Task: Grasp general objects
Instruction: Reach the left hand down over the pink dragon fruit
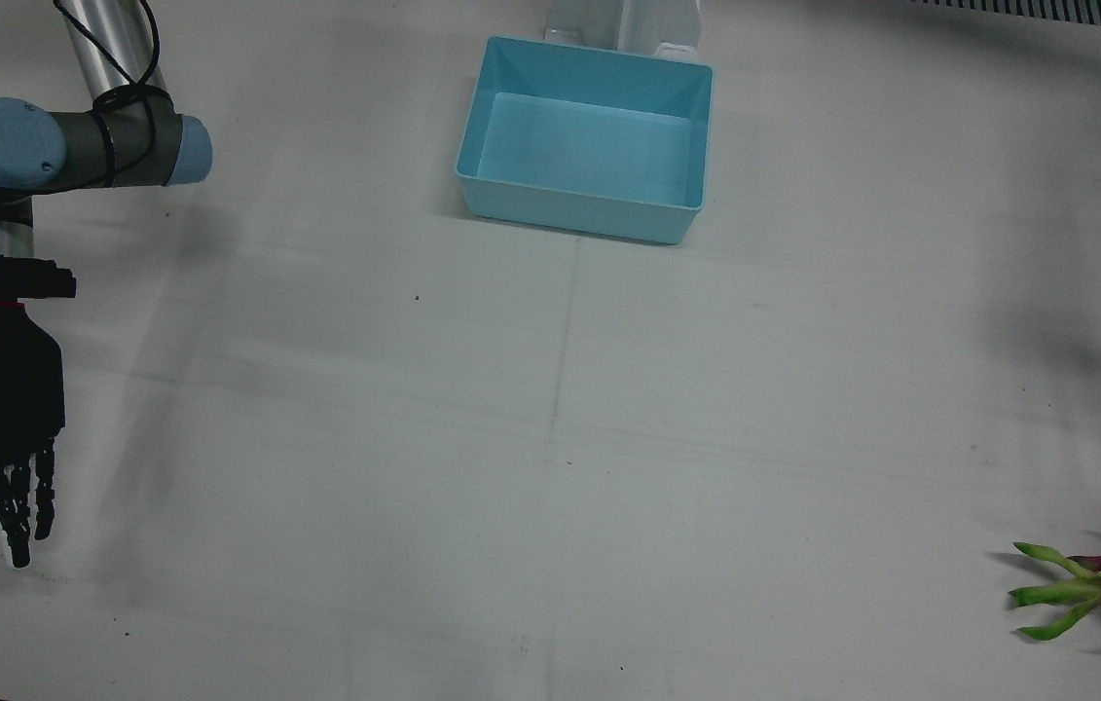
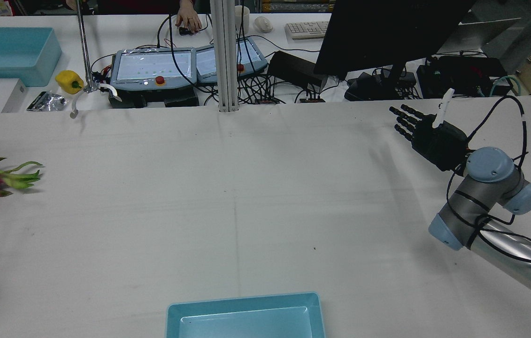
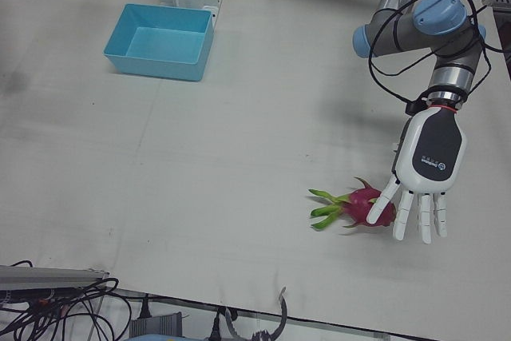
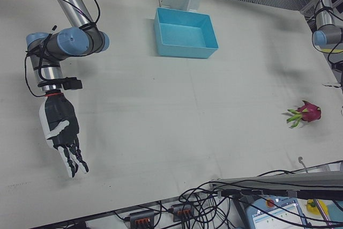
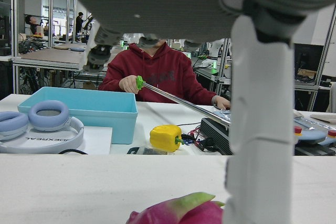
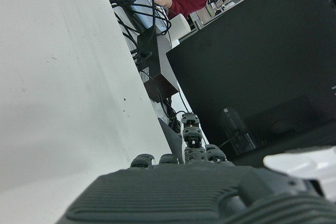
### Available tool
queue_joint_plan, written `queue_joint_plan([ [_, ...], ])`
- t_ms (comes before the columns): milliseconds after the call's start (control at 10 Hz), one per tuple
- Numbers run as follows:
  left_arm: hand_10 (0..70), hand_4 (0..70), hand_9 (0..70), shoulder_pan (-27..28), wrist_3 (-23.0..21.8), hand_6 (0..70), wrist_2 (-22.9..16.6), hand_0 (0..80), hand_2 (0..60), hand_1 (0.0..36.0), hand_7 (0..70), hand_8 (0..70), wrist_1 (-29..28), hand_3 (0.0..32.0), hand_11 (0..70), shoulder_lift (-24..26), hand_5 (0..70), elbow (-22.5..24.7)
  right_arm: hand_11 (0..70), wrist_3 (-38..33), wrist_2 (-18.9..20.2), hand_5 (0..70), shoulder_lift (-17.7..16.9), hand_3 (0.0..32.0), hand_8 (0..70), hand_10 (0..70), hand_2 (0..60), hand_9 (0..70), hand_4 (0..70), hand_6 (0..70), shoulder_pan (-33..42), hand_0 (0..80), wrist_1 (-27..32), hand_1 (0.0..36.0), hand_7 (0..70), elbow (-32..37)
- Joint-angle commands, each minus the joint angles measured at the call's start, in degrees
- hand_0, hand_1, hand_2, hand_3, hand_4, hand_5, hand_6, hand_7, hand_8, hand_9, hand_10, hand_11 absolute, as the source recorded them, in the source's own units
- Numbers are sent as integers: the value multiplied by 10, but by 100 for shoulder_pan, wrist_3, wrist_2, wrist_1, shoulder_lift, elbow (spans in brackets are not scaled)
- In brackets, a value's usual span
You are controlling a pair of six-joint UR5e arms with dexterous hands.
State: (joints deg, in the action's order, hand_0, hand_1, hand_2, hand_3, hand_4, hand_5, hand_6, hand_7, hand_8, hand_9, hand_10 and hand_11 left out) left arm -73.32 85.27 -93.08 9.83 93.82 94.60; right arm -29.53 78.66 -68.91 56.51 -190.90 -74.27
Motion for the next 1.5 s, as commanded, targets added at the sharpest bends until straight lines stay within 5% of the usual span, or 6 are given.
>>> queue_joint_plan([
  [0,0,0,0,465,201,0,429,800,0,337,0,0,518,240,0,22,0,-30,0,0,0,0,0,0,0,0,0,0,0,0,0,0,0,0,0,0],
  [200,0,0,0,1009,174,0,859,800,37,360,0,0,661,230,0,31,0,-56,0,0,0,0,0,0,0,0,0,0,0,0,0,0,0,0,0,0],
  [400,0,0,0,1354,157,0,1230,800,0,329,0,0,556,226,0,74,0,-222,0,0,0,0,0,0,0,0,0,0,0,0,0,0,0,0,0,0],
  [1100,0,0,0,1355,-248,0,1249,800,66,360,0,0,485,236,0,787,0,-1234,0,0,0,0,0,0,0,0,0,0,0,0,0,0,0,0,0,0],
  [1300,0,0,0,1355,-248,0,1240,800,301,360,0,0,564,238,1,795,0,-1216,0,0,0,0,0,0,0,0,0,0,0,0,0,0,0,0,0,0],
  [1400,32,0,0,1355,-248,0,1240,800,600,360,0,0,590,272,101,795,0,-1182,0,0,0,0,0,0,0,0,0,0,0,0,0,0,0,0,0,0],
])
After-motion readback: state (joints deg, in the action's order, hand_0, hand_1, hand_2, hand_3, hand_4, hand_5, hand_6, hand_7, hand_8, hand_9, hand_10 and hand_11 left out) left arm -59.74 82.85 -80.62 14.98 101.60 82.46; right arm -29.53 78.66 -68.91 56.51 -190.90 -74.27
